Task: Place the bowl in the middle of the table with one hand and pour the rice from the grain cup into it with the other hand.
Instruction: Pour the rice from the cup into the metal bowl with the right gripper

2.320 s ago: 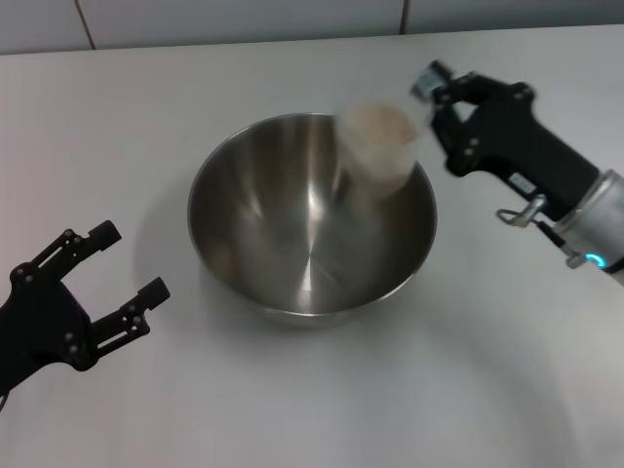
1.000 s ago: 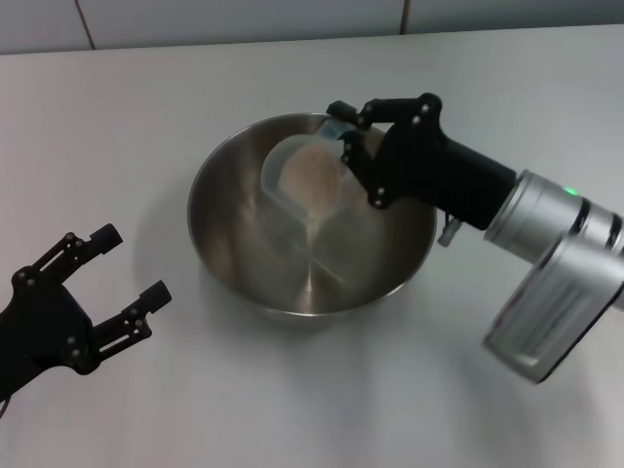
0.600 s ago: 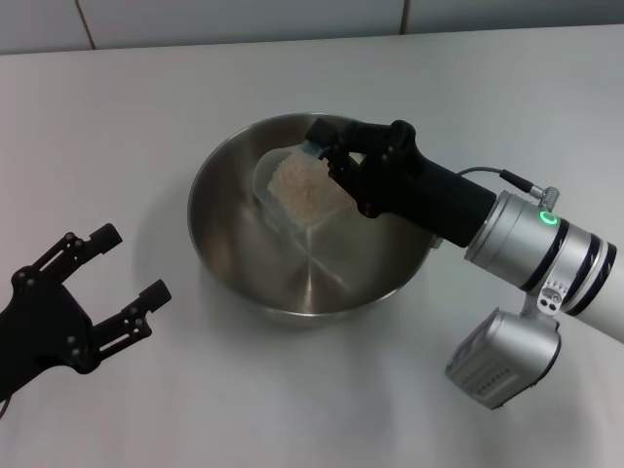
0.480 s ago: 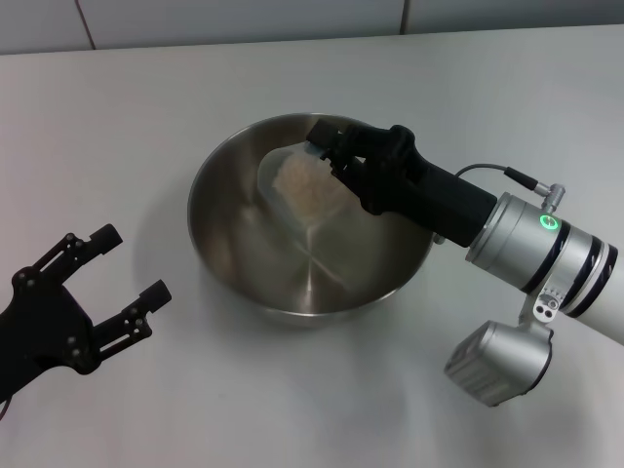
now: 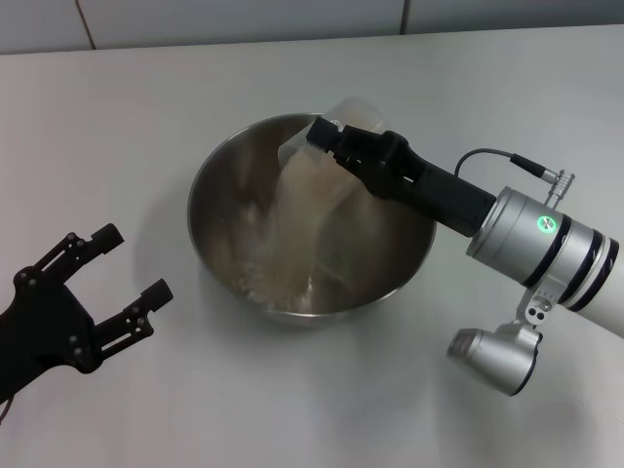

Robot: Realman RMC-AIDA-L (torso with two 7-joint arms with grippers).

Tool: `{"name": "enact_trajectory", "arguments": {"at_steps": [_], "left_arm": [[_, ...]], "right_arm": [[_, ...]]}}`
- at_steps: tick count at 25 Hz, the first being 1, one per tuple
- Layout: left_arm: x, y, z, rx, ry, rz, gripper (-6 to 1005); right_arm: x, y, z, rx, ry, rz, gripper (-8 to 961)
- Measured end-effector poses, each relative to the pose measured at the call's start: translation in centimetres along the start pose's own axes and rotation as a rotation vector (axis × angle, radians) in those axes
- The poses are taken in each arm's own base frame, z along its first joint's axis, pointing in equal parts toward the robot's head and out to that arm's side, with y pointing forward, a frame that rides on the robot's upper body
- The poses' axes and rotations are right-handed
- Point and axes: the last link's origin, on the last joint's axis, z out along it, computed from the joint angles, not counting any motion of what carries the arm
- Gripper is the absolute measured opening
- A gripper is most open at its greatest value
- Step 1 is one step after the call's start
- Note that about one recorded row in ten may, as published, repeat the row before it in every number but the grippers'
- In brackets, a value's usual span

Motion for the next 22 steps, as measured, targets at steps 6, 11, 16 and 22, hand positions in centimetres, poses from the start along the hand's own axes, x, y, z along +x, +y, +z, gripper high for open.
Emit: {"name": "enact_trajectory", "arguments": {"at_steps": [6,11,16,22], "left_arm": [[0.01,-0.01,0.07,-0.001,0.001,-0.002,861],[0.03,-0.03,0.11,-0.002,0.001,-0.003,861],[0.03,-0.03,0.12,-0.002,0.001,-0.004,861],[0.01,0.02,0.04,-0.001,0.001,-0.005,861]], "right_arm": [[0.24,-0.18,0.22,0.01,-0.017,-0.084,33],[0.35,-0.43,0.34,0.027,-0.036,-0.153,32],[0.15,-0.36,0.32,0.026,-0.058,-0.207,29],[-0.05,-0.36,0.25,0.029,-0.068,-0.234,24]]}}
